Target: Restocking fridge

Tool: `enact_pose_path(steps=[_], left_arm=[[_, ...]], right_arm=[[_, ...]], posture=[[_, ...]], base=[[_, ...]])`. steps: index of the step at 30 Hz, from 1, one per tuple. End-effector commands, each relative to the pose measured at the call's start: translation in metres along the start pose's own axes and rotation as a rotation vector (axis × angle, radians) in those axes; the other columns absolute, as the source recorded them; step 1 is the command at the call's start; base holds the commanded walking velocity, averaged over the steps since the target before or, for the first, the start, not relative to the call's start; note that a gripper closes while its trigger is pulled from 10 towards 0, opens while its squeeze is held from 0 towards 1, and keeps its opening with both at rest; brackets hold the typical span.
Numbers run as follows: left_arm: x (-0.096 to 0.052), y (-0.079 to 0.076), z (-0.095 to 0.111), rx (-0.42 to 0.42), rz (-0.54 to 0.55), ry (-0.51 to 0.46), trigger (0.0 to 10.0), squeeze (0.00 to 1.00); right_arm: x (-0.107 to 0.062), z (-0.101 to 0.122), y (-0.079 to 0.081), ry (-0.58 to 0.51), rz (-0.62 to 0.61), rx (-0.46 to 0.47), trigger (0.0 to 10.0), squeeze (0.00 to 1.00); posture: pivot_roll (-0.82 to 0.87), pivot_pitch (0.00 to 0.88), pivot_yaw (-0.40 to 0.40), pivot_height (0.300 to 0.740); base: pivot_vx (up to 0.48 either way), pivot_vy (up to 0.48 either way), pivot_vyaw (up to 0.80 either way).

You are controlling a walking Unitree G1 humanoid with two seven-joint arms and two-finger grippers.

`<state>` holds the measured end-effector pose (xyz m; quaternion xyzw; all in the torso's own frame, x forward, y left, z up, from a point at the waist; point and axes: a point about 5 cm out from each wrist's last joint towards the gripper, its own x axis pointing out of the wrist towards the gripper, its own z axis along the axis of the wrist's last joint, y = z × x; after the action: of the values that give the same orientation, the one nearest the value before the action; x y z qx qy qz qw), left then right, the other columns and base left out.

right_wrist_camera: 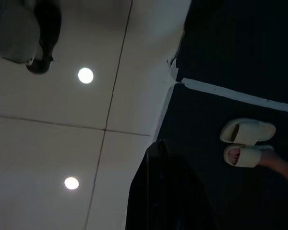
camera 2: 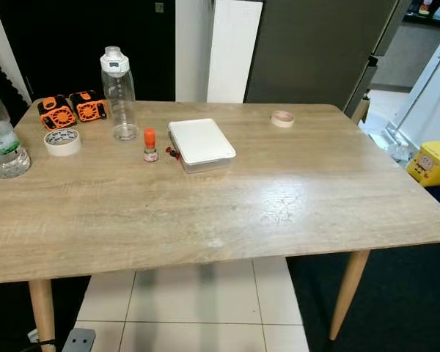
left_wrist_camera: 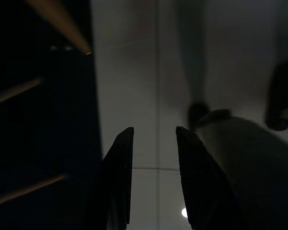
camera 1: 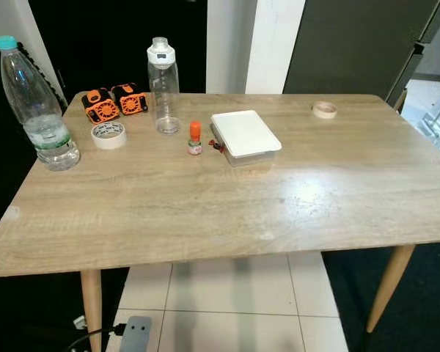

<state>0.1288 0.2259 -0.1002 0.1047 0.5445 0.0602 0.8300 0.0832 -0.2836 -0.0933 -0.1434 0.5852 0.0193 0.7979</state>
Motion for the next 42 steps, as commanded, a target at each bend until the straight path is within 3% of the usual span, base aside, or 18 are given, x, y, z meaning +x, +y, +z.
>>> enact_pose_path(steps=[1,2,3,9,14,15,18,27,32,42], left_arm=[[0.0,0.015,-0.005,0.021,0.063,0.017,10.0,0.0],[0.0,0.015,-0.005,0.021,0.063,0.017,10.0,0.0],[-0.001,0.028,-0.006,0.052,0.103,0.014,10.0,0.0],[-0.003,0.043,-0.01,0.08,0.144,0.015,10.0,0.0],[-0.003,0.045,-0.007,0.134,0.147,0.0,10.0,0.0],[-0.001,0.034,0.002,0.239,0.111,-0.043,10.0,0.0],[0.0,0.023,0.013,0.28,0.081,-0.078,10.0,0.0],[0.001,0.014,0.025,0.242,0.036,-0.101,10.0,0.0],[0.001,0.008,0.021,0.295,-0.006,-0.092,10.0,0.0],[0.0,0.001,0.012,0.243,-0.031,-0.072,10.0,0.0]], right_arm=[[-0.001,0.0,-0.004,-0.024,-0.03,0.068,10.0,0.0],[-0.001,0.0,-0.004,-0.024,-0.03,0.068,10.0,0.0],[-0.001,-0.001,-0.004,-0.051,-0.043,0.188,10.0,0.0],[-0.001,0.0,-0.002,-0.094,-0.029,0.318,10.0,0.0],[-0.001,0.001,-0.001,-0.059,-0.015,0.199,10.0,0.0],[0.0,0.001,0.001,-0.04,-0.001,0.152,10.0,0.0],[0.0,0.0,0.002,-0.031,0.006,0.162,10.0,0.0],[0.001,-0.003,0.006,-0.01,0.002,0.193,10.0,0.0],[0.001,-0.001,0.007,-0.022,-0.005,0.201,10.0,0.0],[0.001,-0.006,0.006,0.012,-0.008,0.2,10.0,0.0]], posture=[[0.11,0.0,-0.09,0.74],[0.11,0.0,-0.09,0.74],[0.14,0.0,-0.102,0.74],[0.17,0.0,-0.115,0.74],[0.17,0.0,-0.106,0.74],[0.18,0.0,-0.1,0.74],[0.17,0.0,-0.101,0.74],[0.17,0.0,-0.084,0.74],[0.13,0.0,-0.06,0.74],[0.12,0.0,-0.066,0.74]], base=[[0.0,0.0,0.0],[0.0,0.0,0.0],[0.0,0.0,0.0],[0.0,0.0,0.0],[0.0,0.0,0.0],[0.0,0.0,0.0],[0.0,0.0,0.0],[0.0,0.0,0.0],[0.0,0.0,0.0],[0.0,0.0,0.0]])
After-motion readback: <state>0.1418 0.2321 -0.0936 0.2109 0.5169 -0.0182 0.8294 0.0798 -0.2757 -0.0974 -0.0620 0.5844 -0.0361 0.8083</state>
